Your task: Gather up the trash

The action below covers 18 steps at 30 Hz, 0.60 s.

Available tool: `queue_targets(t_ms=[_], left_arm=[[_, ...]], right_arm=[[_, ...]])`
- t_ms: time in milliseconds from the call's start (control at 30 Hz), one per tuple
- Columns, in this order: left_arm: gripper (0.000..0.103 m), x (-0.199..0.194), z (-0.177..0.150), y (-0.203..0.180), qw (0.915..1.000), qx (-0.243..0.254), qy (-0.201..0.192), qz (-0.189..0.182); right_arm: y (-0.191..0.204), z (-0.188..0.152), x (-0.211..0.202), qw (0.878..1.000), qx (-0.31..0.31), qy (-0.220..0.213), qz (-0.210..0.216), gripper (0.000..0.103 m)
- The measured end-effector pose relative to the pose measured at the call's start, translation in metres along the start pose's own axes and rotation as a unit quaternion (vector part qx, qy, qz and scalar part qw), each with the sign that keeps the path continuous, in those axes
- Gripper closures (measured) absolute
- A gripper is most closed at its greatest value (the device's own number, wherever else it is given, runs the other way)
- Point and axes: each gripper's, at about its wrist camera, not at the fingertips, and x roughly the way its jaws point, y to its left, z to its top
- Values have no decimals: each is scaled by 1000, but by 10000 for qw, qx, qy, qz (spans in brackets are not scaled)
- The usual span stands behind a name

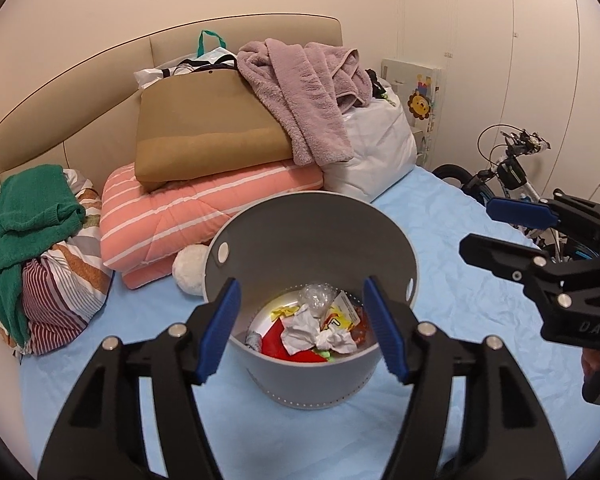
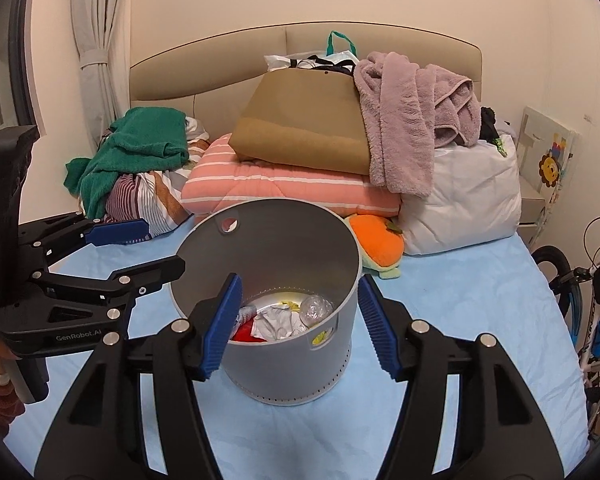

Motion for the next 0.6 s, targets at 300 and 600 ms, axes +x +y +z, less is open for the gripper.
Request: queue_targets(t_ms=[300, 600], left_arm=[[30, -27, -12, -51, 9981, 412, -161, -427], [30, -39, -47, -149, 9865, 1085, -24, -1225]], right_arm=[[-16, -47, -58, 9982, 208, 14, -559, 40], [-58, -136, -150, 9807, 967, -12, -1701, 40]])
